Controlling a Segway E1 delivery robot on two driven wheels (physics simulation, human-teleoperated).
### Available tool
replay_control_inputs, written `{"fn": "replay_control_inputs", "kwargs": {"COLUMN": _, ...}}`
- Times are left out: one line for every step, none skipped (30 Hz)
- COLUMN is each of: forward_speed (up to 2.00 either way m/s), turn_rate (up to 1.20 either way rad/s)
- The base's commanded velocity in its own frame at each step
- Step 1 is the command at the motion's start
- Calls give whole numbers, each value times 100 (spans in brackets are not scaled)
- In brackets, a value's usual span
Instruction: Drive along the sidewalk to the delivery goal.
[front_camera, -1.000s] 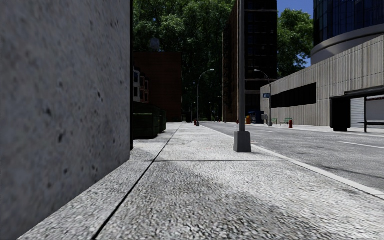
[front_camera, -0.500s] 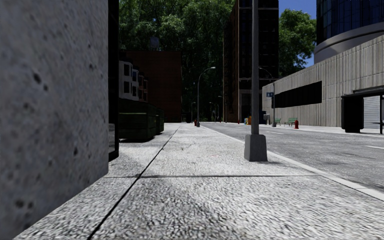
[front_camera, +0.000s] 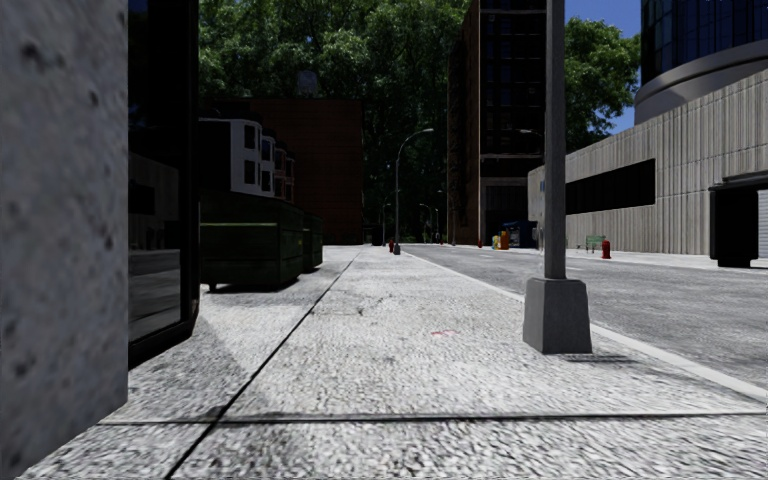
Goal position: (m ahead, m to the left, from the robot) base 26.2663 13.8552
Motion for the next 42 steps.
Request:
{"fn": "replay_control_inputs", "kwargs": {"forward_speed": 200, "turn_rate": 0}}
{"fn": "replay_control_inputs", "kwargs": {"forward_speed": 200, "turn_rate": 0}}
{"fn": "replay_control_inputs", "kwargs": {"forward_speed": 200, "turn_rate": 0}}
{"fn": "replay_control_inputs", "kwargs": {"forward_speed": 200, "turn_rate": 0}}
{"fn": "replay_control_inputs", "kwargs": {"forward_speed": 200, "turn_rate": 0}}
{"fn": "replay_control_inputs", "kwargs": {"forward_speed": 200, "turn_rate": 0}}
{"fn": "replay_control_inputs", "kwargs": {"forward_speed": 200, "turn_rate": 0}}
{"fn": "replay_control_inputs", "kwargs": {"forward_speed": 200, "turn_rate": 0}}
{"fn": "replay_control_inputs", "kwargs": {"forward_speed": 200, "turn_rate": 0}}
{"fn": "replay_control_inputs", "kwargs": {"forward_speed": 200, "turn_rate": 4}}
{"fn": "replay_control_inputs", "kwargs": {"forward_speed": 200, "turn_rate": 9}}
{"fn": "replay_control_inputs", "kwargs": {"forward_speed": 200, "turn_rate": 17}}
{"fn": "replay_control_inputs", "kwargs": {"forward_speed": 200, "turn_rate": 20}}
{"fn": "replay_control_inputs", "kwargs": {"forward_speed": 200, "turn_rate": 20}}
{"fn": "replay_control_inputs", "kwargs": {"forward_speed": 200, "turn_rate": 21}}
{"fn": "replay_control_inputs", "kwargs": {"forward_speed": 200, "turn_rate": 21}}
{"fn": "replay_control_inputs", "kwargs": {"forward_speed": 200, "turn_rate": 20}}
{"fn": "replay_control_inputs", "kwargs": {"forward_speed": 200, "turn_rate": 9}}
{"fn": "replay_control_inputs", "kwargs": {"forward_speed": 200, "turn_rate": 9}}
{"fn": "replay_control_inputs", "kwargs": {"forward_speed": 200, "turn_rate": 3}}
{"fn": "replay_control_inputs", "kwargs": {"forward_speed": 200, "turn_rate": 2}}
{"fn": "replay_control_inputs", "kwargs": {"forward_speed": 200, "turn_rate": 0}}
{"fn": "replay_control_inputs", "kwargs": {"forward_speed": 200, "turn_rate": 0}}
{"fn": "replay_control_inputs", "kwargs": {"forward_speed": 200, "turn_rate": 0}}
{"fn": "replay_control_inputs", "kwargs": {"forward_speed": 200, "turn_rate": 0}}
{"fn": "replay_control_inputs", "kwargs": {"forward_speed": 200, "turn_rate": 0}}
{"fn": "replay_control_inputs", "kwargs": {"forward_speed": 200, "turn_rate": 0}}
{"fn": "replay_control_inputs", "kwargs": {"forward_speed": 200, "turn_rate": 0}}
{"fn": "replay_control_inputs", "kwargs": {"forward_speed": 200, "turn_rate": 0}}
{"fn": "replay_control_inputs", "kwargs": {"forward_speed": 200, "turn_rate": 0}}
{"fn": "replay_control_inputs", "kwargs": {"forward_speed": 200, "turn_rate": 0}}
{"fn": "replay_control_inputs", "kwargs": {"forward_speed": 200, "turn_rate": 0}}
{"fn": "replay_control_inputs", "kwargs": {"forward_speed": 200, "turn_rate": 0}}
{"fn": "replay_control_inputs", "kwargs": {"forward_speed": 200, "turn_rate": 0}}
{"fn": "replay_control_inputs", "kwargs": {"forward_speed": 200, "turn_rate": 0}}
{"fn": "replay_control_inputs", "kwargs": {"forward_speed": 200, "turn_rate": 0}}
{"fn": "replay_control_inputs", "kwargs": {"forward_speed": 200, "turn_rate": 0}}
{"fn": "replay_control_inputs", "kwargs": {"forward_speed": 200, "turn_rate": 0}}
{"fn": "replay_control_inputs", "kwargs": {"forward_speed": 200, "turn_rate": 0}}
{"fn": "replay_control_inputs", "kwargs": {"forward_speed": 200, "turn_rate": 0}}
{"fn": "replay_control_inputs", "kwargs": {"forward_speed": 200, "turn_rate": 0}}
{"fn": "replay_control_inputs", "kwargs": {"forward_speed": 200, "turn_rate": 0}}
